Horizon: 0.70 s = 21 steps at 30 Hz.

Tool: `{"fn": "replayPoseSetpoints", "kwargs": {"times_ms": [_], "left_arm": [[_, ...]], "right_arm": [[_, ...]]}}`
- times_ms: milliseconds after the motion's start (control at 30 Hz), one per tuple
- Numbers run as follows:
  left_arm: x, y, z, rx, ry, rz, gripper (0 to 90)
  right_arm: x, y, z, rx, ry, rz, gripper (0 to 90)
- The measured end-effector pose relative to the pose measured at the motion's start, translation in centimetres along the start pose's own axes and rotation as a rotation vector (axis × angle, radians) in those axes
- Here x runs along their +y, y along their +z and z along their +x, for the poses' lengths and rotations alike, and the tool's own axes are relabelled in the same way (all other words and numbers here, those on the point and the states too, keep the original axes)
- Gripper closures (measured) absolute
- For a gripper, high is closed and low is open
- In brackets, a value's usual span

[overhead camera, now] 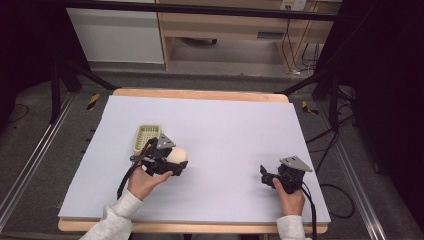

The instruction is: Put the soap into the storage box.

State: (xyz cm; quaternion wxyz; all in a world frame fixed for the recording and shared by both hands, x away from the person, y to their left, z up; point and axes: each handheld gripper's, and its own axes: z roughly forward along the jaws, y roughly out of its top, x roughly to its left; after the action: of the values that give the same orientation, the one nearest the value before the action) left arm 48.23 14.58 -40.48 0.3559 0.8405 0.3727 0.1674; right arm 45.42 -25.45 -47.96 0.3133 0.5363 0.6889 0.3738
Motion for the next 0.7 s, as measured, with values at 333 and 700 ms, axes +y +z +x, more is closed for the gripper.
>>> {"fn": "replayPoseSetpoints", "kwargs": {"times_ms": [333, 700], "left_arm": [[-0.1, -0.9, 2.6, 0.044, -0.052, -0.012, 24.1], [0.1, -1.0, 4.9, 0.082, -0.093, -0.016, 24.2]], "right_arm": [[0.0, 0.0, -0.1, 0.000, 0.005, -0.001, 3.7], [0.0, -0.1, -0.1, -0.001, 0.005, -0.003, 3.7]]}}
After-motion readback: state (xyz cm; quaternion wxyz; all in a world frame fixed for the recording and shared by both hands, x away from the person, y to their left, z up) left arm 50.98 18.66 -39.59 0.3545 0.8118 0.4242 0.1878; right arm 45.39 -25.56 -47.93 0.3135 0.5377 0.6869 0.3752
